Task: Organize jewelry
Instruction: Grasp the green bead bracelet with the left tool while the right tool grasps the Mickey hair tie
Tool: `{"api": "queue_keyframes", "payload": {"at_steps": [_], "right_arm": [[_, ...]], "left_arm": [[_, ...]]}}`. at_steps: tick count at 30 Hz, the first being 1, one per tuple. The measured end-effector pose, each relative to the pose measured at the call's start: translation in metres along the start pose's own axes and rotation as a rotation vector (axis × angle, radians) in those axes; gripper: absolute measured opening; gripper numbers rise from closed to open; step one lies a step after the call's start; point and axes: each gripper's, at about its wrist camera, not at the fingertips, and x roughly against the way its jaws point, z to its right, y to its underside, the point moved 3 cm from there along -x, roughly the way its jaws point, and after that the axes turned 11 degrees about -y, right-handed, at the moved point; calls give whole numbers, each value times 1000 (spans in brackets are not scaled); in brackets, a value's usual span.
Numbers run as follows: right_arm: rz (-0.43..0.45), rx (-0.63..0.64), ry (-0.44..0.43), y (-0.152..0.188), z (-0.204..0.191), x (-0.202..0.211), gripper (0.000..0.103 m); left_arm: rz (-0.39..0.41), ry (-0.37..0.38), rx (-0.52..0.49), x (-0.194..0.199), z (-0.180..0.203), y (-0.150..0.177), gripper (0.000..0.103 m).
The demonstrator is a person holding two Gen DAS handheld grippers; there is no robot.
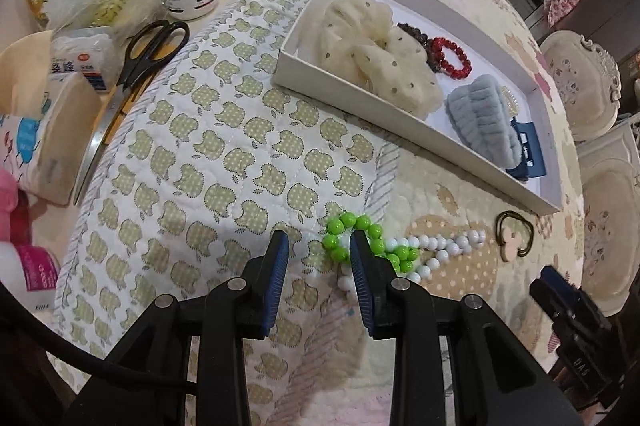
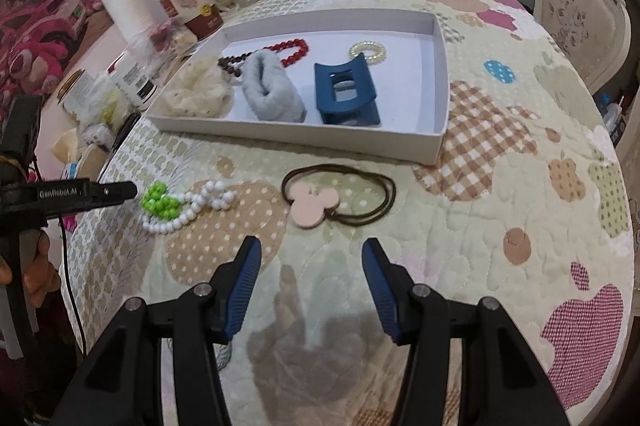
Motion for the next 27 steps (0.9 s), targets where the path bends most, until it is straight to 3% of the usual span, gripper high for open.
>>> {"api": "queue_keyframes", "payload": {"at_steps": [7,11,14,15,16,17,18,27], "right_arm": [[-24,49,-1,-14,-4,-20,55],[-65,117,59,-18,-5,-41,55],[-52,124,56,-20,-2,-45,55],[-48,128,58,-20,-2,-45,54],[-40,135,61,-21,-1,-45,42],[-36,146,70,-21,-2,-46,35],[-36,154,73,-20,-3,-47,36],[15,117,21,-19,0,-24,35]], "left_arm": [[-23,-16,-47,-14,7,-3,31],[-14,-22,-76,-16,11,-5,31],[-7,-19,-94,-17,14,-6,31],[3,-20,-105,-17,15,-6,28],[8,-19,-114,-19,21,-8,24],[11,-16,-127,-19,22,-8,11],[7,-9,-134,-20,23,-7,9],[40,48,-95,7,14,-10,8]]}}
